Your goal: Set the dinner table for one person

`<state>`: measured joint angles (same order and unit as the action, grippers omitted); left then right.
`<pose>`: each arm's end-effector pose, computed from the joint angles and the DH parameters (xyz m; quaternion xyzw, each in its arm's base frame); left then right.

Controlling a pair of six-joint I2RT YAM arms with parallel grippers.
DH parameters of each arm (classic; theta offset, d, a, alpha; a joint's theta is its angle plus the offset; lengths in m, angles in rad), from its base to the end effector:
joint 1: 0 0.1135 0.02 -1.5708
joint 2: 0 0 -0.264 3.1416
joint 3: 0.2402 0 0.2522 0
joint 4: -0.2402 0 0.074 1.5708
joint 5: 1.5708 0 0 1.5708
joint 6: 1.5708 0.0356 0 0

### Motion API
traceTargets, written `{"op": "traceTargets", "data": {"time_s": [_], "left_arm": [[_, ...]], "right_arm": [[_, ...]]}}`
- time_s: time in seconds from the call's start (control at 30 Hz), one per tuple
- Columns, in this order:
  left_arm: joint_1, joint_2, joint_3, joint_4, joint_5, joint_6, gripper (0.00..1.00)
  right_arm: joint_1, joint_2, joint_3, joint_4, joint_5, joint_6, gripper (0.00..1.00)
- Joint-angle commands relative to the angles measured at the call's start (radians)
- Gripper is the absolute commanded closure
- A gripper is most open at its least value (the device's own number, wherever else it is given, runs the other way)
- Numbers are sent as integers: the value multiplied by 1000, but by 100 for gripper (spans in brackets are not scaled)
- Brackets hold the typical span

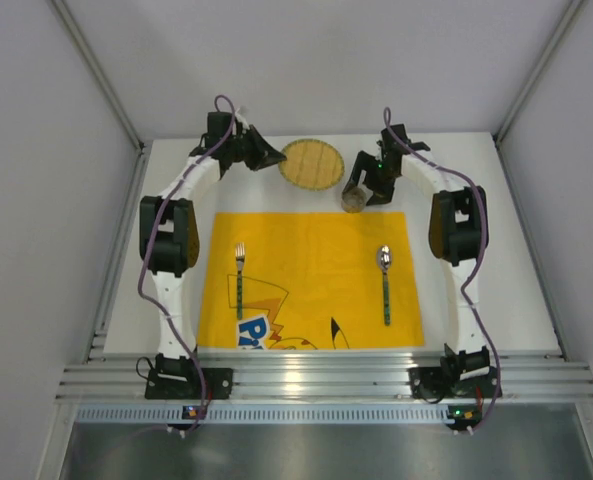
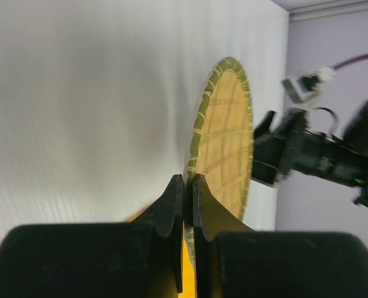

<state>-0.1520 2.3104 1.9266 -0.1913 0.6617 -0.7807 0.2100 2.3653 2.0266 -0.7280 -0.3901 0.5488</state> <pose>0.5237 -0.1024 0.2169 -0.1094 0.8382 -0.4580 0.2751 0.4969 0.1198 0.1800 0.1125 0.9446 0.2650 0.1578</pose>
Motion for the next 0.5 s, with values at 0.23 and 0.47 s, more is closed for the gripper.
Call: {"op": "traceTargets", "data": {"time_s": [0.23,0.47], "left_arm": [[-3,-557,-502,17,-16,81,100],[-29,-736,-724,-71,-39,144,100]], "right_arm": [[-21,-57,-68,1,125,-44,41],[-27,-41,-68,1,122,-38,72]]}}
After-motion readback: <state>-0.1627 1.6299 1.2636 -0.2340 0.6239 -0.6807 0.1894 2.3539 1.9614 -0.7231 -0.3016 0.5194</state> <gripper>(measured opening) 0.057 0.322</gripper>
